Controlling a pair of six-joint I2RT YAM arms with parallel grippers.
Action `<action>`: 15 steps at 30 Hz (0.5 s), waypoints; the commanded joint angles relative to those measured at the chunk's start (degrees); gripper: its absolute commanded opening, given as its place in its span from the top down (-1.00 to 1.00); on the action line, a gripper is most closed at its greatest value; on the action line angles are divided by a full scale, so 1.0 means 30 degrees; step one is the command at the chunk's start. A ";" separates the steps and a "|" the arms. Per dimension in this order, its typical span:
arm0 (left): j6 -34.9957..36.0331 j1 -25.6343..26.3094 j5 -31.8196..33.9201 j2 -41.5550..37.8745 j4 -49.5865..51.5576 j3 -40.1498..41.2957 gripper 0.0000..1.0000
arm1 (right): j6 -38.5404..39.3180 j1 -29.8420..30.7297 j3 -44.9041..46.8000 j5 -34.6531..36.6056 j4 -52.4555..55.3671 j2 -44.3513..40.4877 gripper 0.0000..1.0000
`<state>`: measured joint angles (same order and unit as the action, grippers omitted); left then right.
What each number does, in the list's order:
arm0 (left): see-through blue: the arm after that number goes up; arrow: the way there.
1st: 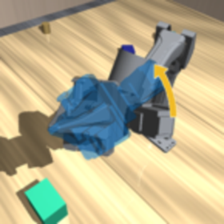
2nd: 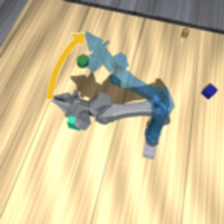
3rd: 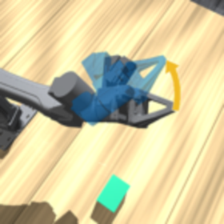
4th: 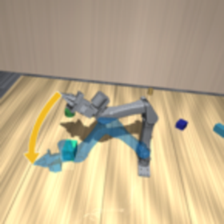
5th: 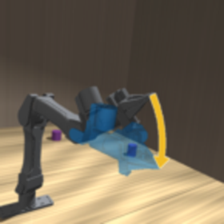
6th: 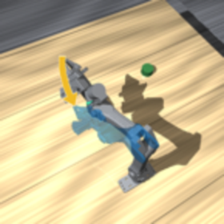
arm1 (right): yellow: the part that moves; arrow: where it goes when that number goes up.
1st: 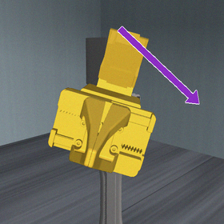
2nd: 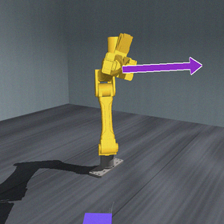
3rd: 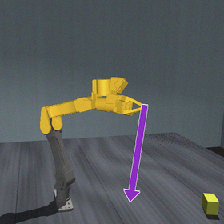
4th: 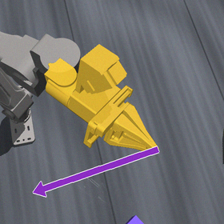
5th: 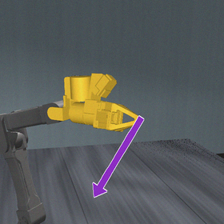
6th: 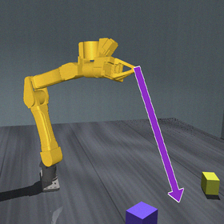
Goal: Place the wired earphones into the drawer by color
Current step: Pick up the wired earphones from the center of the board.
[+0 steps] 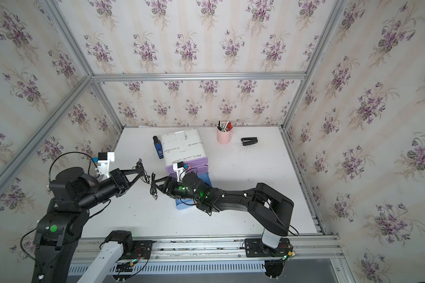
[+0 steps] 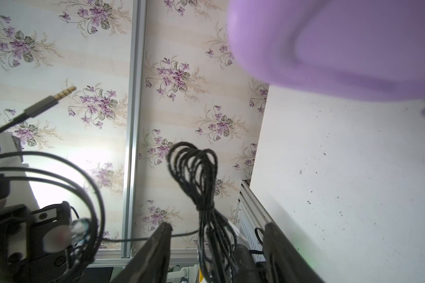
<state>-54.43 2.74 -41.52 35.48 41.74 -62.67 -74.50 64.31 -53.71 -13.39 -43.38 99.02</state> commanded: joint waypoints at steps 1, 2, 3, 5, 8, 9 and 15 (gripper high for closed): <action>-0.0106 0.0019 -0.0341 0.0002 -0.0464 -0.0113 0.97 | 0.0516 -0.0095 -0.0481 -0.0543 -0.0161 0.0342 -0.26; -0.0133 0.0010 -0.0386 0.0033 -0.0465 -0.0103 0.96 | 0.0544 -0.0133 -0.0573 -0.0578 -0.0161 0.0439 -0.26; -0.0169 0.0023 -0.0402 0.0037 -0.0478 -0.0103 0.97 | 0.0574 -0.0178 -0.0734 -0.0708 -0.0132 0.0580 -0.25; -0.0195 0.0023 -0.0464 0.0037 -0.0533 -0.0120 0.97 | 0.0575 -0.0224 -0.0892 -0.0810 -0.0210 0.0806 -0.25; -0.0190 0.0023 -0.0514 0.0037 -0.0465 -0.0062 0.97 | 0.0619 -0.0242 -0.1195 -0.1025 -0.0217 0.1037 -0.25; -0.0140 0.0030 -0.0488 -0.0005 -0.0465 -0.0033 0.97 | 0.0634 -0.0264 -0.1369 -0.1155 -0.0256 0.1188 -0.24; -0.0119 0.0023 -0.0471 -0.0022 -0.0520 0.0171 0.97 | 0.0537 -0.0239 -0.1765 -0.2207 -0.0706 0.1818 -0.23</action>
<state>-55.05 2.87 -42.24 35.51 41.71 -62.24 -73.30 63.64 -58.72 -18.04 -43.86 104.12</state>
